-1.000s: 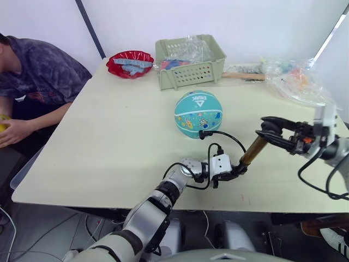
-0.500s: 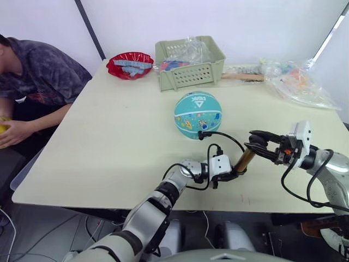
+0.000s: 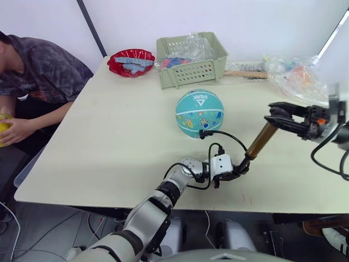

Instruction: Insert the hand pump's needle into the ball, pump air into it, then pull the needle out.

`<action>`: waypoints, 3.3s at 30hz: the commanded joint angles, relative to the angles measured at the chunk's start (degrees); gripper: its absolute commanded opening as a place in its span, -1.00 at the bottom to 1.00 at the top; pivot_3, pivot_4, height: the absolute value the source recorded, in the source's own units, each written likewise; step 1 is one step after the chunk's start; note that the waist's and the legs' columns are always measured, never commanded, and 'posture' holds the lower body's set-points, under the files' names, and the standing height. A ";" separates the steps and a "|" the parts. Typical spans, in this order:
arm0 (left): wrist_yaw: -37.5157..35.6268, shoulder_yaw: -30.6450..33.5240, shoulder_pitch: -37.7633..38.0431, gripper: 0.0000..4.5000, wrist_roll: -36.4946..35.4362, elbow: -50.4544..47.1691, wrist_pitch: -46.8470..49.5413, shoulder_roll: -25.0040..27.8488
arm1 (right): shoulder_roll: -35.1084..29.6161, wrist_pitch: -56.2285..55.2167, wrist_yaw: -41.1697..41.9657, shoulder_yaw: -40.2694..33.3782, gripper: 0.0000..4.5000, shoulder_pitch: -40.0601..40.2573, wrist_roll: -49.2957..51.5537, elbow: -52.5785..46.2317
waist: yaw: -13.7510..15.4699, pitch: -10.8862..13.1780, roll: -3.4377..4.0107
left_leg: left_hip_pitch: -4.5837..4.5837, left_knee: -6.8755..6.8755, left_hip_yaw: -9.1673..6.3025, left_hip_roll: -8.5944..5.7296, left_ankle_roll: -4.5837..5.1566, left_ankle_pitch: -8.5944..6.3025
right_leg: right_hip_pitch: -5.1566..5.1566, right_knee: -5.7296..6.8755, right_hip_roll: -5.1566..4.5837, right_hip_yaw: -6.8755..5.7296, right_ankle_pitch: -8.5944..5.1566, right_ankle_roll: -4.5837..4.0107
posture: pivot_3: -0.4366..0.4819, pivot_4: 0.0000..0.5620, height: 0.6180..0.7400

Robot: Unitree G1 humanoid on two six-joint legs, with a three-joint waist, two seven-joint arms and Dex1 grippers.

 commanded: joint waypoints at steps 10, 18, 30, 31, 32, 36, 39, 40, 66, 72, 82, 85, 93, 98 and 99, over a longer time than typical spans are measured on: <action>-0.20 -2.82 2.54 -0.55 4.31 5.54 3.03 1.65 | -3.94 3.52 -2.00 -7.15 -0.28 -3.00 4.85 -3.76 | 0.07 0.27 0.00 | -0.10 0.00 0.02 0.00 0.00 0.00 | -0.06 -0.05 -0.05 -0.02 0.01 0.01 | -0.05 -0.47 1.00; -0.15 -2.81 2.71 -0.55 4.37 5.34 2.94 1.97 | 0.72 -3.02 -0.52 -0.33 -0.28 6.45 -2.96 -4.16 | -0.05 0.14 -0.14 | 0.02 -0.01 0.01 0.03 0.00 0.00 | 0.03 -0.05 -0.01 -0.02 -0.01 0.03 | -0.05 -0.47 1.00; 0.14 -2.67 2.91 -0.55 4.22 4.84 3.19 2.11 | 9.99 -17.88 -1.11 8.88 -0.28 14.63 -15.89 1.50 | -0.11 -0.11 -0.42 | 0.11 -0.02 0.03 0.05 0.00 0.00 | 0.06 -0.04 0.05 -0.01 -0.02 0.05 | -0.05 -0.47 1.00; 0.14 -2.68 2.93 -0.55 4.22 4.84 3.19 2.11 | 10.87 -19.15 -1.40 9.69 -0.28 15.38 -16.88 2.10 | -0.10 -0.11 -0.42 | 0.11 -0.02 0.03 0.05 0.00 0.00 | 0.06 -0.03 0.05 -0.01 -0.02 0.05 | -0.05 -0.47 1.00; 0.15 -2.69 2.94 -0.55 4.23 4.86 3.22 2.09 | 11.62 -20.28 -1.59 10.62 -0.28 16.12 -17.84 2.47 | -0.11 -0.12 -0.42 | 0.11 -0.02 0.03 0.05 0.00 0.00 | 0.06 -0.03 0.05 -0.01 -0.02 0.05 | -0.05 -0.47 1.00; 0.11 -2.76 3.11 -0.55 4.26 4.90 3.27 2.09 | 14.54 -24.33 -4.81 12.23 -0.28 17.64 -21.78 3.44 | -0.12 -0.20 -0.36 | 0.13 -0.03 0.02 0.05 0.00 0.00 | 0.05 -0.03 0.07 0.00 -0.03 0.05 | -0.05 -0.47 1.00; 0.25 -2.68 3.26 -0.55 4.20 4.94 3.46 2.08 | 15.45 -24.67 -5.90 11.52 -0.28 18.39 -20.89 1.53 | -0.15 -0.37 -0.47 | 0.15 -0.03 0.04 0.05 0.00 0.00 | 0.06 -0.03 0.07 0.02 -0.03 0.06 | -0.05 -0.47 1.00; 0.25 -2.72 3.34 -0.55 4.23 4.93 3.44 2.10 | 15.47 -24.33 -6.03 11.06 -0.28 18.45 -20.02 0.70 | -0.14 -0.39 -0.47 | 0.16 -0.03 0.02 0.06 0.00 0.00 | 0.05 -0.03 0.09 0.01 -0.04 0.08 | -0.05 -0.47 1.00; -0.19 -2.96 3.19 -0.55 4.42 4.98 3.27 1.86 | -3.95 0.40 -5.07 -8.24 -0.28 -2.44 6.69 -5.26 | 0.02 0.20 0.01 | -0.01 -0.03 0.01 0.02 0.00 0.00 | 0.01 -0.08 0.00 -0.02 0.00 0.02 | -0.05 -0.47 1.00; -0.20 -3.07 3.29 -0.55 4.50 4.95 3.09 1.81 | -5.90 3.70 -5.77 -10.58 -0.28 -4.33 9.65 -5.18 | 0.04 0.22 0.00 | -0.05 -0.02 0.02 0.02 0.00 0.00 | -0.01 -0.08 -0.03 -0.02 0.01 0.01 | -0.05 -0.47 1.00; -0.25 -3.20 3.24 -0.55 4.68 5.12 2.81 2.06 | -3.78 0.20 -3.67 -6.40 -0.28 3.37 2.26 -6.10 | 0.06 0.22 -0.02 | -0.08 -0.03 0.01 0.02 0.00 0.00 | -0.04 -0.10 -0.03 -0.03 0.00 0.01 | -0.05 -0.47 1.00; -0.22 -3.20 3.14 -0.55 4.69 5.16 2.83 2.13 | -1.25 -3.83 -3.21 -3.14 -0.28 6.96 -1.96 -5.83 | -0.01 0.18 -0.08 | -0.02 -0.03 0.02 0.02 0.00 0.00 | 0.01 -0.10 -0.02 -0.03 -0.01 0.03 | -0.05 -0.47 1.00; -0.16 -3.20 3.35 -0.55 4.64 4.90 2.97 2.27 | 6.39 -13.43 -2.02 5.46 -0.28 13.74 -10.32 -3.04 | -0.11 -0.13 -0.41 | 0.09 -0.03 0.02 0.06 0.00 0.00 | 0.06 -0.07 0.04 -0.01 -0.08 0.15 | -0.05 -0.47 1.00; -0.10 -3.14 3.30 -0.55 4.58 4.87 3.04 2.30 | 10.22 -14.83 -3.17 8.18 -0.28 14.96 -11.74 -2.90 | -0.10 -0.16 -0.39 | 0.10 -0.04 0.00 0.06 0.00 0.00 | 0.06 -0.07 0.05 -0.02 -0.03 0.06 | -0.05 -0.47 1.00; -0.07 -3.10 3.29 -0.55 4.54 4.87 3.08 2.29 | 11.14 -15.59 -3.28 9.09 -0.28 15.37 -12.64 -2.31 | -0.10 -0.17 -0.42 | 0.10 -0.04 0.00 0.06 0.00 0.00 | 0.06 -0.07 0.05 -0.02 -0.03 0.06 | -0.05 -0.47 1.00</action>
